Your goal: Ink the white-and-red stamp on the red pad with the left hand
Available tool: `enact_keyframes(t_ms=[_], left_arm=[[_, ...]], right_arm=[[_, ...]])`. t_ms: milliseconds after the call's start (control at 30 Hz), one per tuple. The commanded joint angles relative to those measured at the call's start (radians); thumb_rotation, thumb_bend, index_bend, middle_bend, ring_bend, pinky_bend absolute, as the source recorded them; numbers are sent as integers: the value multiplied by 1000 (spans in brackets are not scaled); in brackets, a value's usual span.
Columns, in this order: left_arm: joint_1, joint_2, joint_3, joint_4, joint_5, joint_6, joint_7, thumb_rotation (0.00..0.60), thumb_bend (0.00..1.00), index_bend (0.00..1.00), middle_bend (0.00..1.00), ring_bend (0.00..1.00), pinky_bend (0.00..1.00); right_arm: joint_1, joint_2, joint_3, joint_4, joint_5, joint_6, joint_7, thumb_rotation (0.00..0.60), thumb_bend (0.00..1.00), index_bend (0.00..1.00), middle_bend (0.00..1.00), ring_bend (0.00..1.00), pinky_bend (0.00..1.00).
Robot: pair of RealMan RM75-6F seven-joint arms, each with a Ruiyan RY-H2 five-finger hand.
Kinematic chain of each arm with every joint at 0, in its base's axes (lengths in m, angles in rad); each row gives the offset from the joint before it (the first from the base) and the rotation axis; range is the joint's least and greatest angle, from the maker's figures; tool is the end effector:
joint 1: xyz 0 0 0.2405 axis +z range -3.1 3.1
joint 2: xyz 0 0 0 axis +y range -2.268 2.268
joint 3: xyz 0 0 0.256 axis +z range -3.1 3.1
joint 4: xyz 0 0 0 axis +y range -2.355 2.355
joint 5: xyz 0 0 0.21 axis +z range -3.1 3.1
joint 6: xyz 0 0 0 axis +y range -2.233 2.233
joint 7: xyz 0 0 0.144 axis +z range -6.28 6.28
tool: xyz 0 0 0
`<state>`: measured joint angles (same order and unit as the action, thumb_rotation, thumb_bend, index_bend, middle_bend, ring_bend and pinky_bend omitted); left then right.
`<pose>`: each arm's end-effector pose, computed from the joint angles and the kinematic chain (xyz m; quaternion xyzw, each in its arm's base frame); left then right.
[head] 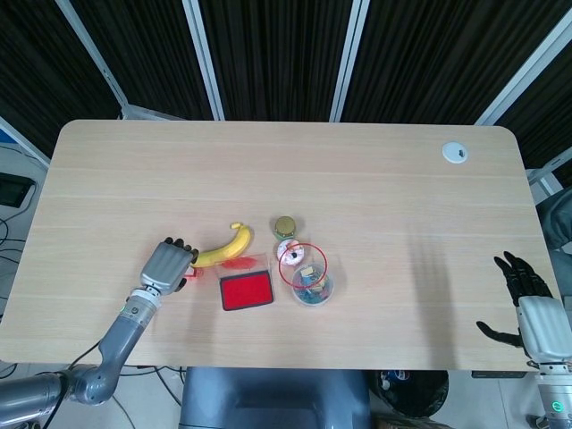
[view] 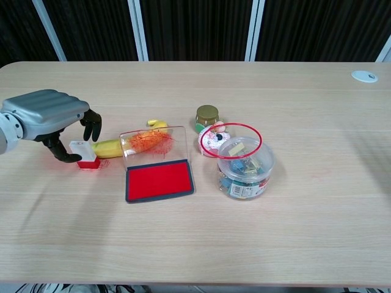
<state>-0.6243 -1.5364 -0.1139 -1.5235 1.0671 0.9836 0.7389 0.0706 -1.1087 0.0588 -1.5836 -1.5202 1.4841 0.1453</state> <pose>-0.1932 0.3079 -0.0210 -0.7948 -0.2914 -0.2374 0.4765 -0.3166 -0.1789 0.1653 0.5731 -0.4164 0.4227 0.5653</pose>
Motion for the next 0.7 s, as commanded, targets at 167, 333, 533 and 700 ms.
enact_keyframes(t_ms=[167, 333, 533, 700], left_arm=[[-7, -12, 11, 21, -4, 5, -4, 600, 260, 457, 449, 278, 330], [-8, -17, 18, 35, -8, 8, -7, 600, 260, 462, 456, 278, 330], [-13, -24, 22, 51, -10, 10, -18, 600, 260, 468, 462, 283, 331], [-16, -30, 28, 59, -11, 11, -23, 600, 266, 480, 474, 286, 333]], right_arm=[[0, 1, 0, -2, 0, 0, 2, 600, 110, 0, 0, 0, 162], [-1, 1, -1, -2, 0, -1, 3, 600, 113, 0, 0, 0, 162], [-1, 1, -1, -3, 0, -1, 5, 600, 115, 0, 0, 0, 162], [-1, 1, -1, -3, 0, -1, 8, 600, 117, 0, 0, 0, 162]])
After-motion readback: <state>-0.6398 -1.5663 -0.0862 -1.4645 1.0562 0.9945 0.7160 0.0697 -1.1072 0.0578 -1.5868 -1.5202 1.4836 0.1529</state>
